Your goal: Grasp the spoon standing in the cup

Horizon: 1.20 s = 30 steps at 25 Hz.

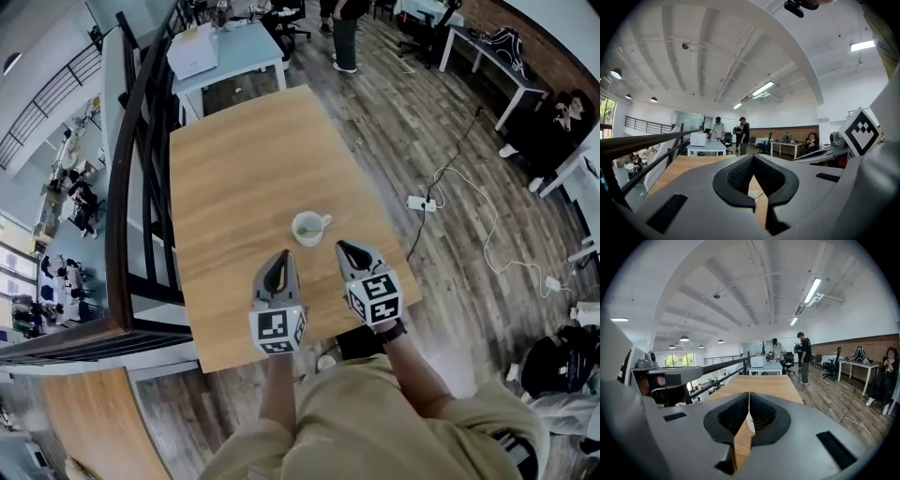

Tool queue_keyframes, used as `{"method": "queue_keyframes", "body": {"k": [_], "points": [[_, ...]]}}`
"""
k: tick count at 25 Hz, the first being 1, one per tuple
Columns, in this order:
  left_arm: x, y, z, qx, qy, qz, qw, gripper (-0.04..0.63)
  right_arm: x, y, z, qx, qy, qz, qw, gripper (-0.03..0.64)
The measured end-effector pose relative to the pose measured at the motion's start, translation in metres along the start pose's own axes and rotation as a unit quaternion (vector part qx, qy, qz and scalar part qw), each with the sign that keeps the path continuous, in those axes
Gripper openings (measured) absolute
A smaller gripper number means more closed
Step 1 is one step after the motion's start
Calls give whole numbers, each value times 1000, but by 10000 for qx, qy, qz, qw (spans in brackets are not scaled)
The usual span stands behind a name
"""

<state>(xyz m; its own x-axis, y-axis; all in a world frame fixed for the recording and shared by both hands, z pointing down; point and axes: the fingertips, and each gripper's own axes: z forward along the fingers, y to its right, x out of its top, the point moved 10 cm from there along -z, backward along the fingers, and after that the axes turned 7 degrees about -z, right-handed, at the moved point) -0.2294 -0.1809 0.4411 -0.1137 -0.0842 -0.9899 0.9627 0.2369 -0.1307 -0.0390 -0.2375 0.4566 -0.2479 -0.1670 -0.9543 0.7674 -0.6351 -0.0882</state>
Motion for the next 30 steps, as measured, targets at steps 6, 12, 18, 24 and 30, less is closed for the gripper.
{"method": "queue_keyframes", "body": {"k": [6,12,18,24,30], "points": [[-21,-17,61,95,-274,-33,9996,5,-23,35,56,137,-303,145,9993,15],[-49,-35,106,187,-523,-164,9983,5,-54,55,101,230,-870,142,9958,17],[-75,-53,132,300,-841,-341,9954,5,-90,60,137,435,-1347,333,9894,141],[-94,-65,150,362,-1021,-551,9926,5,-121,61,173,186,-1158,882,9892,144],[-97,-73,162,368,-992,-664,9922,5,-136,60,193,144,-1307,1366,9819,132]]}}
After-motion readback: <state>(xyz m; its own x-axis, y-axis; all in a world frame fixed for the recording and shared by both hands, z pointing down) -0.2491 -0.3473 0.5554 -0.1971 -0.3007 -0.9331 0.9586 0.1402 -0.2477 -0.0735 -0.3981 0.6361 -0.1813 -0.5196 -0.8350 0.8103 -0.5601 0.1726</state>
